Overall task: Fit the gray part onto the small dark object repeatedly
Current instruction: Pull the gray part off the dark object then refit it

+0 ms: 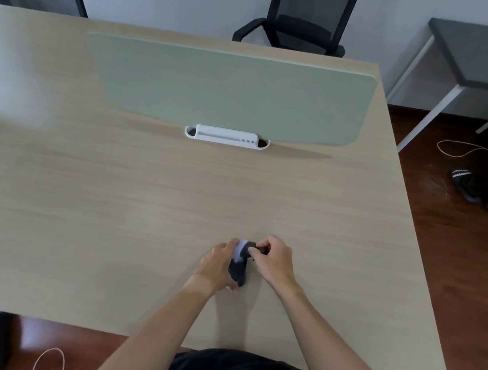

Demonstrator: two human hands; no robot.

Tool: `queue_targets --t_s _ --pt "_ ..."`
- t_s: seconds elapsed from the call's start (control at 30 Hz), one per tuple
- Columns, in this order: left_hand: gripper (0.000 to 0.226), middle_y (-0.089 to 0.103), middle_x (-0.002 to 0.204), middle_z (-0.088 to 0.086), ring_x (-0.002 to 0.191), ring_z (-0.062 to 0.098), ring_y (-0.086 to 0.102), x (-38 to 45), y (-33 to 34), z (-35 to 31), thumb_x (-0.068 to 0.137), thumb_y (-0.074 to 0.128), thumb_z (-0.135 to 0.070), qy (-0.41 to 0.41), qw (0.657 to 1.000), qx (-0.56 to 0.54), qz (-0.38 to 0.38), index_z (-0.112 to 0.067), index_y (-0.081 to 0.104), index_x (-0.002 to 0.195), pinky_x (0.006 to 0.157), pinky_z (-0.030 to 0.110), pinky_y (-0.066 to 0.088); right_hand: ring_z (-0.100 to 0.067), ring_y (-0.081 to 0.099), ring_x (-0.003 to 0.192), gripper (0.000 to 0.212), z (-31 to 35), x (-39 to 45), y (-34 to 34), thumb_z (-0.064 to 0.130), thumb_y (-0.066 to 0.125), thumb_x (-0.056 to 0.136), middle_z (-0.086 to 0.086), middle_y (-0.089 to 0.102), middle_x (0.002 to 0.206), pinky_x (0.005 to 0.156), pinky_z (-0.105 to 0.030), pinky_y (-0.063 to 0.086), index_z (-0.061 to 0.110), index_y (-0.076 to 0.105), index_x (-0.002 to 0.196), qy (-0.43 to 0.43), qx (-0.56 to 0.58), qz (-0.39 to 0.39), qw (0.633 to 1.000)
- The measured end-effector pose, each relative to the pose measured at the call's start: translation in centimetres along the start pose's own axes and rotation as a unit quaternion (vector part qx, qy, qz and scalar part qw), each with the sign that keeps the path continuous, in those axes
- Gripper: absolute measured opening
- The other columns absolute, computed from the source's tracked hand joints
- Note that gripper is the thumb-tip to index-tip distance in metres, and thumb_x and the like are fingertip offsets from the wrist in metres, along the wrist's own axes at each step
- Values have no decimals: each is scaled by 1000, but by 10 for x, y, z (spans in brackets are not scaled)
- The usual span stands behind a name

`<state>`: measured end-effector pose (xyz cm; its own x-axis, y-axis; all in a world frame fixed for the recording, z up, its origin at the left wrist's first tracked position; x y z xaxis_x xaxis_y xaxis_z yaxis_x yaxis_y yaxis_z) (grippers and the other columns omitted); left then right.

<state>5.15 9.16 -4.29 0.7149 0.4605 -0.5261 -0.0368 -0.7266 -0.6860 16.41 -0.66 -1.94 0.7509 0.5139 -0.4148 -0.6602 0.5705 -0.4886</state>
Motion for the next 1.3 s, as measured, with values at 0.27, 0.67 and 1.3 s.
queue_targets --t_s 0.27,0.67,1.3 --pt "120 49 136 10 128 30 47 0 1 5 53 91 -24 -13 1000 6 -7 -18 18 149 100 38 44 -27 59 70 6 -8 -1 -16 7 59 72 -5 63 72 60 -38 49 12 55 71 -33 -147 18 988" --pt "121 50 135 9 127 30 47 -2 4 4 54 90 -29 -8 1000 15 -10 -18 16 149 102 38 43 -24 60 79 14 -9 -6 4 8 70 79 -2 65 82 72 -37 50 12 57 77 -76 -159 96 980" --pt "121 53 127 9 121 31 50 1 5 2 52 92 -22 -23 1000 14 -1 -17 18 148 97 38 47 -16 54 67 17 -5 -8 -12 8 66 80 1 62 72 61 -31 45 16 53 71 -97 -112 63 987"
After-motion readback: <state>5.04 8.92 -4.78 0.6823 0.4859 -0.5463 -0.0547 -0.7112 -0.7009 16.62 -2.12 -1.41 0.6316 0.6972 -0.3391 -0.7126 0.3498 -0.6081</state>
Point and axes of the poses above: each hand's wrist, its own x-axis towards the middle knuckle, its own y-axis out of the palm, z = x × y, the point moved 10 cm from there along x, towards the middle knuckle
